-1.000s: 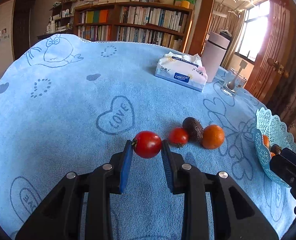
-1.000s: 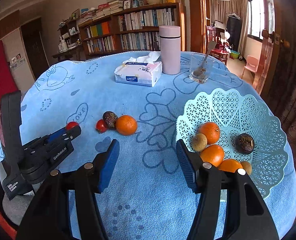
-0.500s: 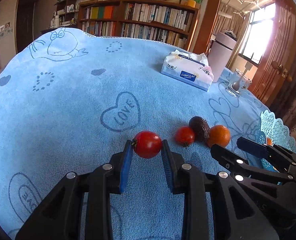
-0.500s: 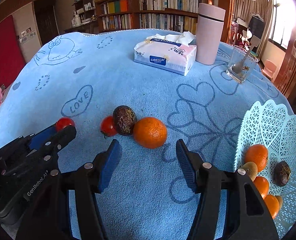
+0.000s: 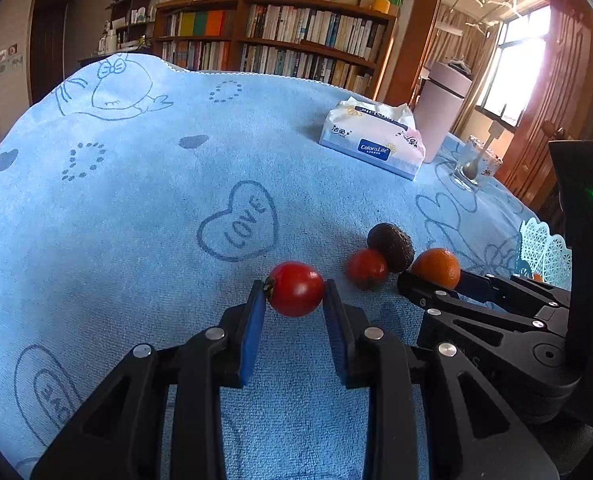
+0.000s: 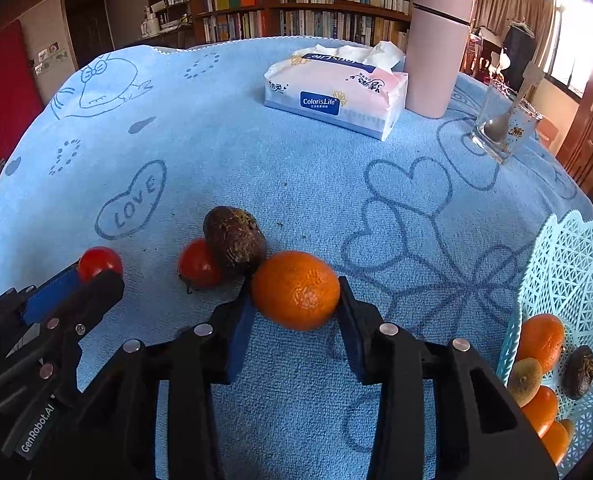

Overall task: Organize fruits
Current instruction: 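Grasp a large orange on the towel with the right tool while the left tool holds the tomato, then lower the orange into the teal basket and open the right tool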

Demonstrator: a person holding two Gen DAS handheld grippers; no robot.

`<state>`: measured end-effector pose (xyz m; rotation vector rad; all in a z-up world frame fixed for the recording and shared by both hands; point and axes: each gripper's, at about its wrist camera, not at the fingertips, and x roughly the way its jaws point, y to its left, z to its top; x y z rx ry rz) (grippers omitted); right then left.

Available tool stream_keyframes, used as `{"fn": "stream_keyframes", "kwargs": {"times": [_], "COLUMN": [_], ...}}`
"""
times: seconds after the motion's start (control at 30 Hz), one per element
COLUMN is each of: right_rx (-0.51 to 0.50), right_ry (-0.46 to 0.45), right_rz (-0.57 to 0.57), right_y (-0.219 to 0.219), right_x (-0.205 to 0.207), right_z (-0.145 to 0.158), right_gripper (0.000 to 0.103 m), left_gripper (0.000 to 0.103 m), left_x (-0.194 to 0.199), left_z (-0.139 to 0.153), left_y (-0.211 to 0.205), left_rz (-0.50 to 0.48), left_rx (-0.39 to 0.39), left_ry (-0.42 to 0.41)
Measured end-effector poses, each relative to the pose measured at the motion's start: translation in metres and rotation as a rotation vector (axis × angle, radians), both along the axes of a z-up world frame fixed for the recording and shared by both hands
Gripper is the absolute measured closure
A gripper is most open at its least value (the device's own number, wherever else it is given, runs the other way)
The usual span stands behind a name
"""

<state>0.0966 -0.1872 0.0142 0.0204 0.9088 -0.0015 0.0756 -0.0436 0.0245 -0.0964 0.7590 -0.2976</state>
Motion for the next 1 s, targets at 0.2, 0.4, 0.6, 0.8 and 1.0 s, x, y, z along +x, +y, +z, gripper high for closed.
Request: {"fn": "stream_keyframes", "kwargs": {"times": [0.2, 0.4, 0.6, 0.8, 1.0], "right_rx": [0.039, 0.068, 0.101, 0.098, 0.102], "right_ry": [-0.039, -0.112, -0.182, -0.225, -0.220], "right_rz": [-0.026, -0.063, -0.151, -0.268, -0.378], "right_y": [-0.004, -0.011, -0.033, -0.066, -0.095], "right_x": [-0.018, -0.042, -0.068, -0.095, -0.115], "right_z": [0.015, 0.043, 0.068, 0.083, 0.080], "right_gripper": [0.063, 0.063, 0.063, 0.063, 0.063], "left_gripper": [0.073, 0.073, 0.073, 0.073, 0.073], "left_x": [-0.001, -0.003, -0.004, -0.006, -0.008], "left_z": [0.001, 0.003, 0.004, 0.005, 0.006], "left_y": [0.000, 0.000, 0.000, -0.001, -0.002], "left_rz": [0.001, 0.000, -0.001, -0.008, -0.018], "left_rx": [0.000, 0.001, 0.000, -0.003, -0.008], "left_ry": [-0.007, -0.016, -0.022, -0.027, -0.030]}}
